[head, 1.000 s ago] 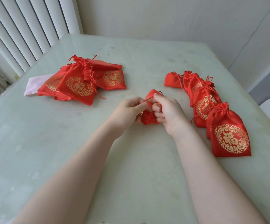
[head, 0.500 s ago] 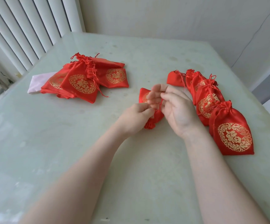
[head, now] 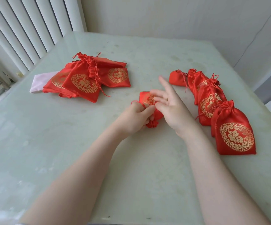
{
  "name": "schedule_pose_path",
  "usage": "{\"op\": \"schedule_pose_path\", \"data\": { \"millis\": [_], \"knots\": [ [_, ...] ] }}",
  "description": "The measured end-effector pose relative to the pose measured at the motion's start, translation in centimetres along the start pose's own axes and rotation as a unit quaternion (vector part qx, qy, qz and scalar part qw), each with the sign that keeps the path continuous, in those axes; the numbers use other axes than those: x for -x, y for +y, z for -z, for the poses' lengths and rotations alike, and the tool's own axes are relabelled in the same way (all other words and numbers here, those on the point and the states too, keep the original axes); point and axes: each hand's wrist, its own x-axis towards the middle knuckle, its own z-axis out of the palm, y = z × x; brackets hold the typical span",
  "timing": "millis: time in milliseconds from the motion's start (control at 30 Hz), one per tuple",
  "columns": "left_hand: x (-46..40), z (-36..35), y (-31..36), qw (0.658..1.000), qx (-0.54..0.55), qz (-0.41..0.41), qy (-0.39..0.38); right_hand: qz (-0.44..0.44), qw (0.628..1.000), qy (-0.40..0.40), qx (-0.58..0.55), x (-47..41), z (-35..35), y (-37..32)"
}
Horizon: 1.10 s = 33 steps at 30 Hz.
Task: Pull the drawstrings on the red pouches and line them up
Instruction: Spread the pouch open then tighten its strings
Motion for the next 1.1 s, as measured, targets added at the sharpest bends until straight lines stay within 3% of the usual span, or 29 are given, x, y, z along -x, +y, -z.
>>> {"op": "schedule_pose_path", "data": {
  "millis": [133, 267, 333, 400, 467, 533, 600, 767, 833, 933, 1100],
  "knots": [
    [-0.3, 0.4, 0.2, 0.994, 0.107, 0.021, 0.024, 0.052, 0.992, 0.007, 0.111, 0.2, 0.2, 0.6],
    [-0.4, 0.9, 0.1, 0.98, 0.191, 0.055, 0.021, 0.175, 0.932, 0.018, 0.318, 0.1, 0.8, 0.9],
    [-0.4, 1.0, 0.0, 0.98, 0.19, 0.06, 0.009, 0.203, 0.911, 0.064, 0.353, -0.1, 0.9, 0.9],
    [-0.3, 1.0, 0.0, 0.982, 0.182, 0.06, 0.003, 0.196, 0.918, 0.13, 0.319, 0.0, 0.9, 0.6],
    [-0.2, 1.0, 0.2, 0.981, 0.185, 0.059, -0.008, 0.154, 0.956, 0.144, 0.205, 0.2, 0.8, -0.2],
    [0.0, 0.9, 0.4, 0.977, 0.207, 0.051, -0.025, 0.106, 0.99, 0.078, 0.045, 0.6, 0.6, -1.1],
    [0.2, 1.0, 0.4, 0.971, 0.235, 0.035, -0.026, 0.093, 0.994, 0.004, -0.059, 0.8, 0.3, -1.4],
    [0.0, 1.4, 0.1, 0.973, 0.229, 0.011, 0.041, 0.115, 0.991, -0.064, -0.017, 0.7, 0.9, -1.1],
    [-0.1, 1.3, -0.2, 0.977, 0.205, 0.019, 0.051, 0.085, 0.996, -0.035, -0.021, 0.5, 1.0, -0.6],
    [-0.2, 1.2, -0.1, 0.981, 0.183, -0.002, 0.06, 0.084, 0.991, 0.06, 0.082, 0.0, 0.9, 0.1],
    [0.0, 1.0, 0.0, 0.988, 0.012, -0.098, 0.115, 0.044, 0.988, 0.036, 0.146, 0.2, 0.3, 0.1]
  ]
}}
